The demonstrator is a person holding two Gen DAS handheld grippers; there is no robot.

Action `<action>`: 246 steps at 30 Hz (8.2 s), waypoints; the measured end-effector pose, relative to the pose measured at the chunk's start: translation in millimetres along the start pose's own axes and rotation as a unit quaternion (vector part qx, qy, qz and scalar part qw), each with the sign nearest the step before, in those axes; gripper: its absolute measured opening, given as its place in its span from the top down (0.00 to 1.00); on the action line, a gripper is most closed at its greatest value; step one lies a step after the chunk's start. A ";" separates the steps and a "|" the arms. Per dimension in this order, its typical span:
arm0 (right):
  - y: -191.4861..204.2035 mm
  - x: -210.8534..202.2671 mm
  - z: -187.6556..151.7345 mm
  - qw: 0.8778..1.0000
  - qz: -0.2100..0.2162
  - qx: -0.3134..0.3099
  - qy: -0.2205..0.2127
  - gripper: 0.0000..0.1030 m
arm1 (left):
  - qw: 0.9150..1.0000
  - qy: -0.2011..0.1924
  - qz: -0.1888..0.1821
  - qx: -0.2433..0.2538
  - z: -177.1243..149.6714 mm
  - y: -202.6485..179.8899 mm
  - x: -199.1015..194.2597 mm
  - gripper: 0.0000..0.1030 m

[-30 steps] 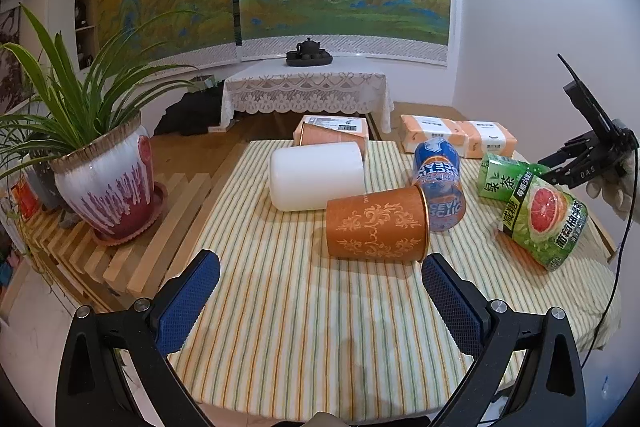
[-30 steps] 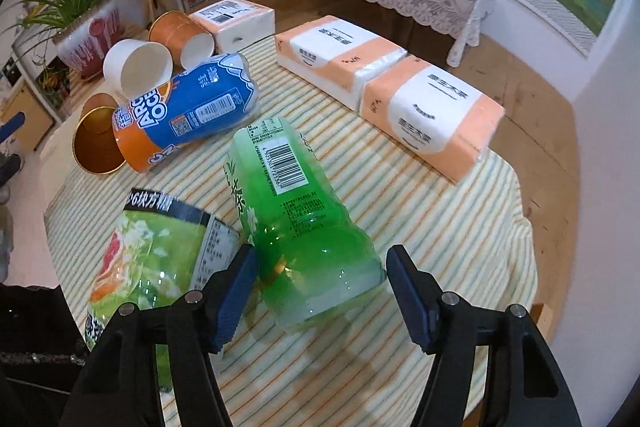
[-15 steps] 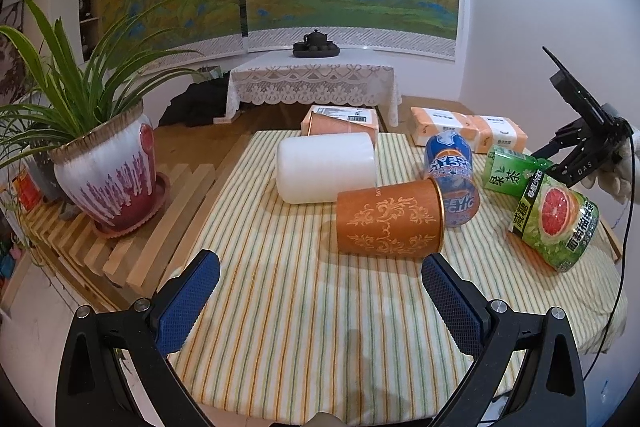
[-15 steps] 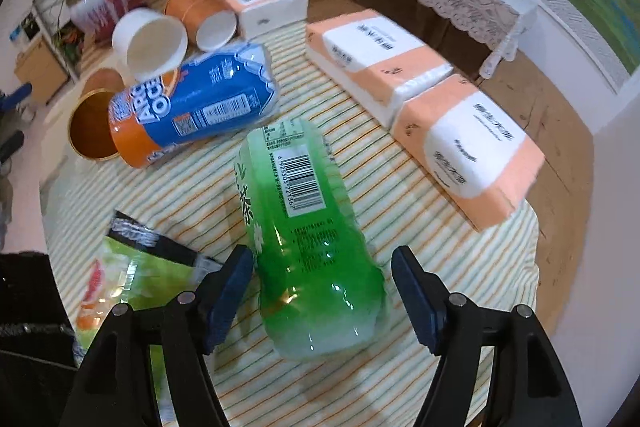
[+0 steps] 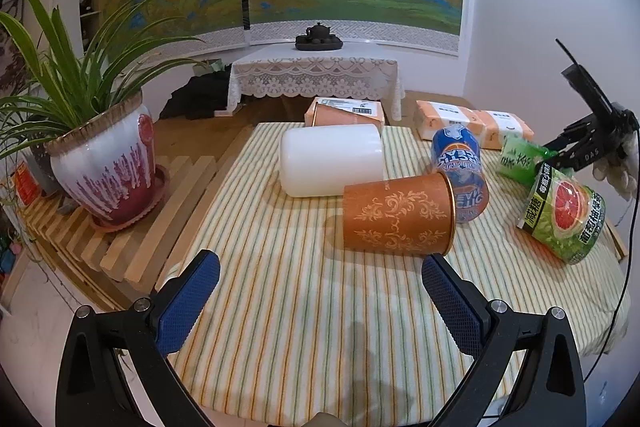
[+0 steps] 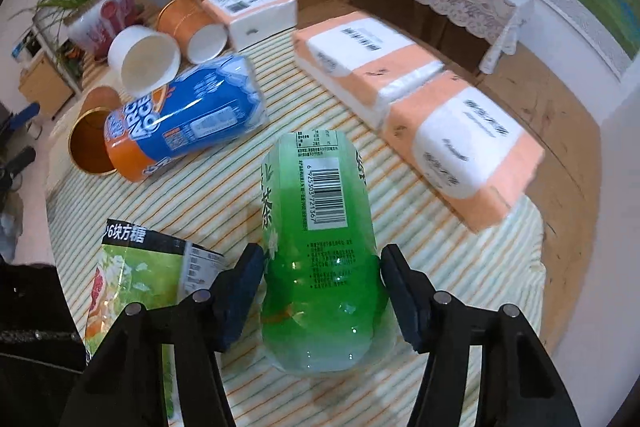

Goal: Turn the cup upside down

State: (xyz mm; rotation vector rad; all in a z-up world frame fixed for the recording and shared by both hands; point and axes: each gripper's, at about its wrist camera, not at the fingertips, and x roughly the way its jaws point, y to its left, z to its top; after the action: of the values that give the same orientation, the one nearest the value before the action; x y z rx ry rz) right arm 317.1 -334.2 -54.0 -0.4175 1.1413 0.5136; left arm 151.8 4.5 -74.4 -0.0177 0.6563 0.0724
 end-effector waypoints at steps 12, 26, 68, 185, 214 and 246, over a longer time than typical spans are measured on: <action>17.6 -80.3 -0.1 0.996 -0.039 0.000 -0.075 0.45 | 1.000 -0.011 -0.009 0.002 2.9 -5.6 -9.8 0.01; 174.4 -106.0 -20.5 0.991 0.019 -0.086 -0.100 0.45 | 0.999 -0.032 -0.028 0.020 -13.6 5.2 -60.7 0.01; 229.8 -105.7 -160.4 0.956 -0.096 0.157 -0.230 0.34 | 0.862 -0.018 -0.204 0.465 -22.7 -109.5 -73.4 0.01; 318.3 -128.5 -168.1 0.844 -0.304 0.280 -0.342 0.19 | 0.990 -0.126 -0.057 0.026 -43.4 36.7 -154.0 0.01; 354.5 -139.6 -167.0 0.821 -0.327 0.270 -0.382 0.07 | 0.987 -0.159 -0.022 0.009 -61.1 28.1 -183.2 0.01; 351.3 -139.1 -171.0 0.819 -0.325 0.280 -0.380 0.07 | 0.986 -0.165 -0.022 0.002 -58.7 32.0 -187.3 0.01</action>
State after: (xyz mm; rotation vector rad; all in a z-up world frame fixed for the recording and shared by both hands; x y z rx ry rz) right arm -60.1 -168.8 -5.4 -0.0390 0.2767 -0.2733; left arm -34.2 22.5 -6.5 -0.0155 0.3238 0.0307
